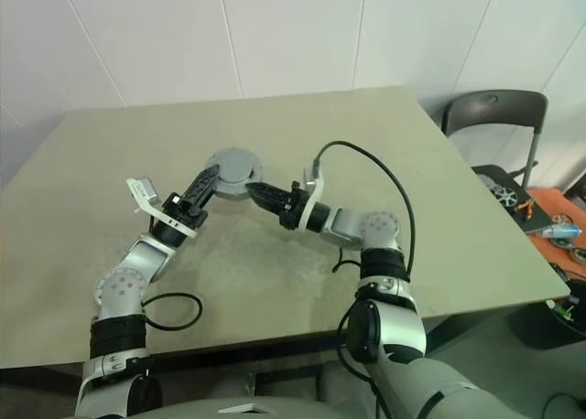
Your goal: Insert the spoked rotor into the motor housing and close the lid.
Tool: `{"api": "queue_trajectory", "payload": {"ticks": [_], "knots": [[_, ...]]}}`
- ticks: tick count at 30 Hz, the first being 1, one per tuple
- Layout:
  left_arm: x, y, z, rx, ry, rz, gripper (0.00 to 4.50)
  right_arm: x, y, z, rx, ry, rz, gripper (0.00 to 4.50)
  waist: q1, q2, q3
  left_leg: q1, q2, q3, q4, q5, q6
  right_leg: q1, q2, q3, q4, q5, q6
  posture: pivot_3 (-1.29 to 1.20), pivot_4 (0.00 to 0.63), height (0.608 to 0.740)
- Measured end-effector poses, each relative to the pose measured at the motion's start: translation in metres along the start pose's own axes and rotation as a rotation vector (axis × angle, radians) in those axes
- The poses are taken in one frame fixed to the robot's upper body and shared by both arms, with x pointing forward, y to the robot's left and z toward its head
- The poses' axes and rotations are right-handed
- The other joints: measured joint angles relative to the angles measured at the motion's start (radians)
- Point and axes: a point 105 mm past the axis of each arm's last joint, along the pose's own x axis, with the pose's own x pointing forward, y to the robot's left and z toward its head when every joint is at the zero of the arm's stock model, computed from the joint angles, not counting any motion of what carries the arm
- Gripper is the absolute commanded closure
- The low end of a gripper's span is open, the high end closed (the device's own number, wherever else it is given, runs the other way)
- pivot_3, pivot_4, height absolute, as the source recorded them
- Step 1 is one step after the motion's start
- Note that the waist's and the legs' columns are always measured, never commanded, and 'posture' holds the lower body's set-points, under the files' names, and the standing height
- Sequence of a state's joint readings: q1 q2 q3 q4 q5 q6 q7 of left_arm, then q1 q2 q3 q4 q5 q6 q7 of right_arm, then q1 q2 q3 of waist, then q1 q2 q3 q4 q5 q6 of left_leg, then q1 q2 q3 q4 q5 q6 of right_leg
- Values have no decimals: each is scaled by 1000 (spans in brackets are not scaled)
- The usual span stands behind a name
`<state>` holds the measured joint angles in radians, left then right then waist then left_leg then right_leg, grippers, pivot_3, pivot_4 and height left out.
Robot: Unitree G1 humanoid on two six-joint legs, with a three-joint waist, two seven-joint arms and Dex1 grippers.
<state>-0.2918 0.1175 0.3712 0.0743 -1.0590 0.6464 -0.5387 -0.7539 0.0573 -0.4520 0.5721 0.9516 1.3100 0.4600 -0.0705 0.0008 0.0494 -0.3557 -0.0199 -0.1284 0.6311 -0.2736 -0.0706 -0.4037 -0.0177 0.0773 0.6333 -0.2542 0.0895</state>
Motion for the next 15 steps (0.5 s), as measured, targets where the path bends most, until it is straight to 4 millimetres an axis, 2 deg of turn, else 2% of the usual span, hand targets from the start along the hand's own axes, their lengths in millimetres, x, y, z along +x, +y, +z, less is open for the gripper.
{"api": "queue_trajectory", "payload": {"ticks": [12,15], "knots": [[4,6,-1,-116,-70,12,2305,1,-2,4,-22,-26,-15,3291,0,0,0,0,0,0,0,0,0,0,0,0,0,0,0,0,0,740],[6,8,-1,-130,-72,23,2305,2,-5,5,-25,-35,-30,2329,0,0,0,0,0,0,0,0,0,0,0,0,0,0,0,0,0,740]]}}
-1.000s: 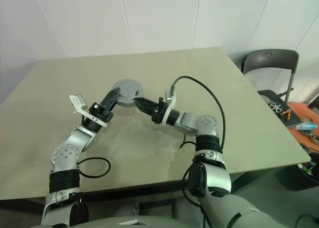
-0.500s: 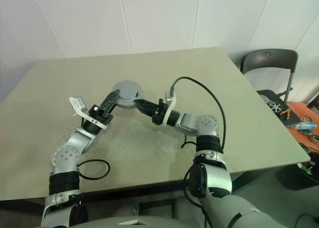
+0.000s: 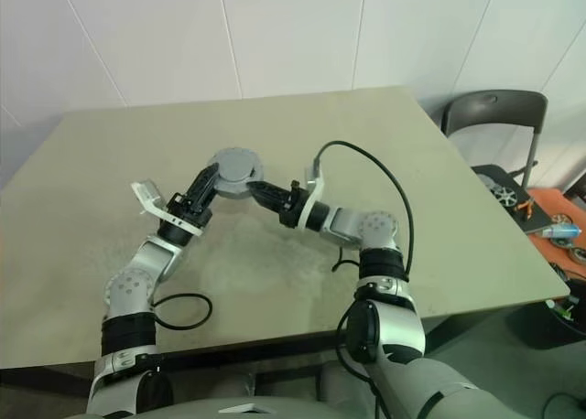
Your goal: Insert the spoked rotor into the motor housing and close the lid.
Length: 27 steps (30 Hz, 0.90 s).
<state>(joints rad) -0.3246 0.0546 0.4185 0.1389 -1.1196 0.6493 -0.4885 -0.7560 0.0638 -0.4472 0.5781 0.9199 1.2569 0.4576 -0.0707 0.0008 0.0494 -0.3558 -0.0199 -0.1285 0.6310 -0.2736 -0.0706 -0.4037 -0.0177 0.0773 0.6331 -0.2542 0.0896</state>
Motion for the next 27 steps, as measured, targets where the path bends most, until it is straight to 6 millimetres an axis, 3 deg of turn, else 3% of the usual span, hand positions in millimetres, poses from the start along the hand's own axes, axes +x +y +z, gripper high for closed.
{"api": "queue_trajectory", "payload": {"ticks": [5,27], "knots": [[-1,7,-3,-3,9,32,2305,4,0,-3,3,14,0,596,0,0,0,0,0,0,0,0,0,0,0,0,0,0,0,0,0,740],[1,7,-3,-8,0,61,2305,6,0,-5,9,23,2,596,0,0,0,0,0,0,0,0,0,0,0,0,0,0,0,0,0,740]]}}
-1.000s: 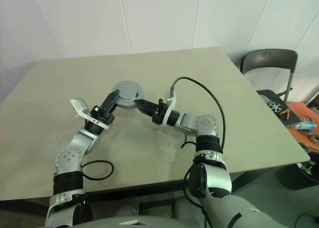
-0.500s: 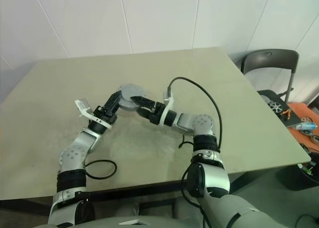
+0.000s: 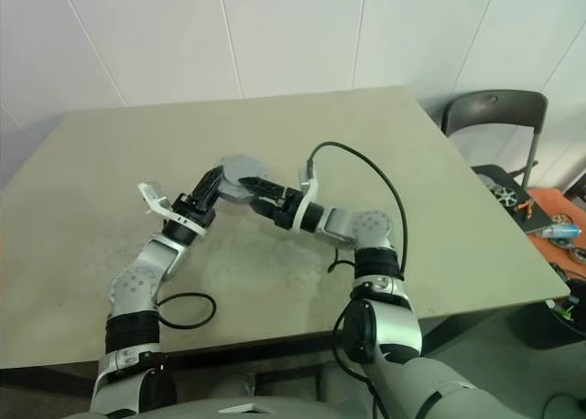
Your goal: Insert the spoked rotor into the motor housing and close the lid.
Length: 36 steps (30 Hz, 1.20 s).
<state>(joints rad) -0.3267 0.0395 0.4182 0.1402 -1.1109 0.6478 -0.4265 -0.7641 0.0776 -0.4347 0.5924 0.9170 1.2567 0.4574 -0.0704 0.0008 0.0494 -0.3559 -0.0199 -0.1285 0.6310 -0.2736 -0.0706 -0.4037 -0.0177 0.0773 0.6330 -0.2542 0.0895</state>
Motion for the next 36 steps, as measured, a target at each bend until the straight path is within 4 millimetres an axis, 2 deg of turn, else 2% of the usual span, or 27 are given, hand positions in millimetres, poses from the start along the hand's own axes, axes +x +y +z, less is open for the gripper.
{"api": "queue_trajectory", "payload": {"ticks": [3,5,8,10,17,36], "knots": [[1,-1,0,0,-2,7,2305,0,0,0,0,1,0,596,0,0,0,0,0,0,0,0,0,0,0,0,0,0,0,0,0,740],[1,-1,0,0,-3,8,2647,0,0,0,-1,2,-1,557,0,0,0,0,0,0,0,0,0,0,0,0,0,0,0,0,0,740],[3,-5,0,6,-6,2,2761,1,0,-1,-3,8,-1,557,0,0,0,0,0,0,0,0,0,0,0,0,0,0,0,0,0,740],[3,-7,0,8,-6,-6,3206,2,0,-2,-5,13,-2,959,0,0,0,0,0,0,0,0,0,0,0,0,0,0,0,0,0,740],[5,-17,3,7,-19,-47,3232,0,2,-2,2,11,21,3047,0,0,0,0,0,0,0,0,0,0,0,0,0,0,0,0,0,740],[5,-20,3,1,-21,-71,3232,-2,5,-3,-11,17,39,3094,0,0,0,0,0,0,0,0,0,0,0,0,0,0,0,0,0,740]]}}
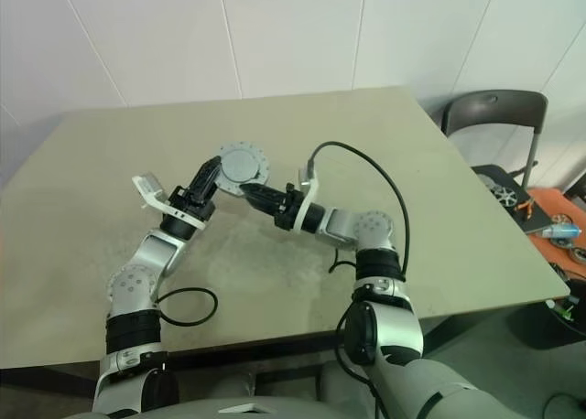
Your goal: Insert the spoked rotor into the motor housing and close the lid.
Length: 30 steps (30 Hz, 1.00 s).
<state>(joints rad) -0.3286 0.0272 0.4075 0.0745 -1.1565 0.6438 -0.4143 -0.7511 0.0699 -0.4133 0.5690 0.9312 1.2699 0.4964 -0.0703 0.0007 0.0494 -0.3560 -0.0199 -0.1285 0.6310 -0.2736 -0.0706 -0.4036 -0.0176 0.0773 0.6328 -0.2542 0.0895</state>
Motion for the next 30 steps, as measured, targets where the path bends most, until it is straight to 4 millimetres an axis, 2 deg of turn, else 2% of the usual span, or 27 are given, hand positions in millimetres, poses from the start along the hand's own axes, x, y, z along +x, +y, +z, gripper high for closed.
{"api": "queue_trajectory", "payload": {"ticks": [9,10,15,30], "knots": [[-2,6,-4,18,26,20,192,2,0,-3,-1,13,2,3094,0,0,0,0,0,0,0,0,0,0,0,0,0,0,0,0,0,740],[-2,7,-5,17,28,24,23,2,0,-3,-1,13,2,3094,0,0,0,0,0,0,0,0,0,0,0,0,0,0,0,0,0,740],[-2,9,-8,32,47,25,0,1,0,-3,-1,13,1,3216,0,0,0,0,0,0,0,0,0,0,0,0,0,0,0,0,0,740],[-4,11,-14,32,76,18,0,0,1,-4,-6,19,4,3217,0,0,0,0,0,0,0,0,0,0,0,0,0,0,0,0,0,740]]}}
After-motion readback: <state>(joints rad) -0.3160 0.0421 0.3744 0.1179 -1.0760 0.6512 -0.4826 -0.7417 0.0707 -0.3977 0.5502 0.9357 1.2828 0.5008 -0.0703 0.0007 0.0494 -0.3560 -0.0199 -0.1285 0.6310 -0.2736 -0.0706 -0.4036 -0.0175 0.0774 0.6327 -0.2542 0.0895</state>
